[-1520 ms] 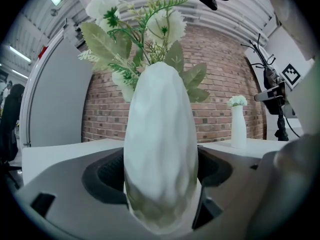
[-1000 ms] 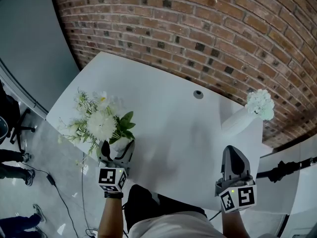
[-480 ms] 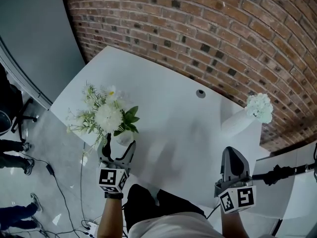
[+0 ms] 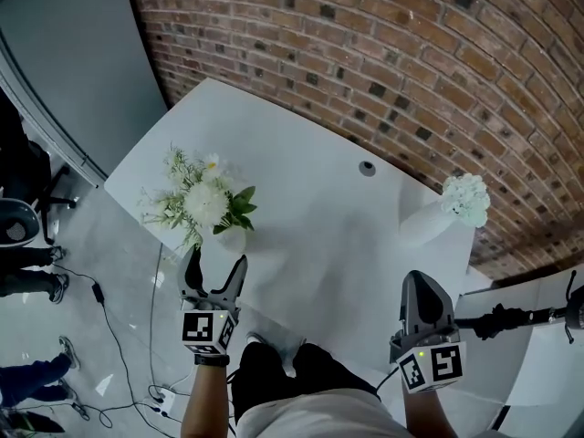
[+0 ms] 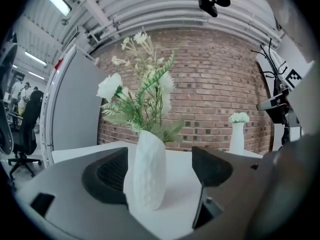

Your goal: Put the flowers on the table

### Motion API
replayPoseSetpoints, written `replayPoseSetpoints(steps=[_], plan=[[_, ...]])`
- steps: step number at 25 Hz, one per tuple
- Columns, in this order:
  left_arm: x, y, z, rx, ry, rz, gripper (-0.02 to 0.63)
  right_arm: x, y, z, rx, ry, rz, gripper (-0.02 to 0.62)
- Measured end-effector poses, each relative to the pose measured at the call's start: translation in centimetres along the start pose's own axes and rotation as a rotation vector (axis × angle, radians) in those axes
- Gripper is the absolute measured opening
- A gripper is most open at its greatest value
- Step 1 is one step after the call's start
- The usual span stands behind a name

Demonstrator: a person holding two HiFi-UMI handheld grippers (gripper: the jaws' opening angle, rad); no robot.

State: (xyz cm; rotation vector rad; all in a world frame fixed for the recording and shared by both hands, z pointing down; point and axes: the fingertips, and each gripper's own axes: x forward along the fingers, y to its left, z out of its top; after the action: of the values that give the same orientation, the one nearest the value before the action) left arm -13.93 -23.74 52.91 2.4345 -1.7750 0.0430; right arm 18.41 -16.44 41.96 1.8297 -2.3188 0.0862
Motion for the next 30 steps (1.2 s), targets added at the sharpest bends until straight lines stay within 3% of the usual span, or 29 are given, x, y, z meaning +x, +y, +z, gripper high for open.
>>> replayPoseSetpoints(steps=[12, 21, 25, 30], plan=[[-7.2, -1.3, 6.6, -0.029, -0.005, 0.126, 0.387, -2.3, 0.6, 7.0, 0.02, -0.07, 0.095, 0.017], [-12.0, -1.1, 9.4, -0.043, -0.028, 0.233, 0.375, -2.2, 1.2, 8.1, 0.054, -0.11, 0.171, 0.017], [-14.6, -1.5, 10.1, -0.054, -0.028, 0.301, 0.267, -2.1, 1.8, 8.3, 0.07, -0.125, 0.217, 0.017], [-17.7, -2.2, 11.6, -0.052, -0.062, 0.371, 0.185, -2.0, 2.6, 8.9, 0.084, -0.15, 0.278, 0.017]])
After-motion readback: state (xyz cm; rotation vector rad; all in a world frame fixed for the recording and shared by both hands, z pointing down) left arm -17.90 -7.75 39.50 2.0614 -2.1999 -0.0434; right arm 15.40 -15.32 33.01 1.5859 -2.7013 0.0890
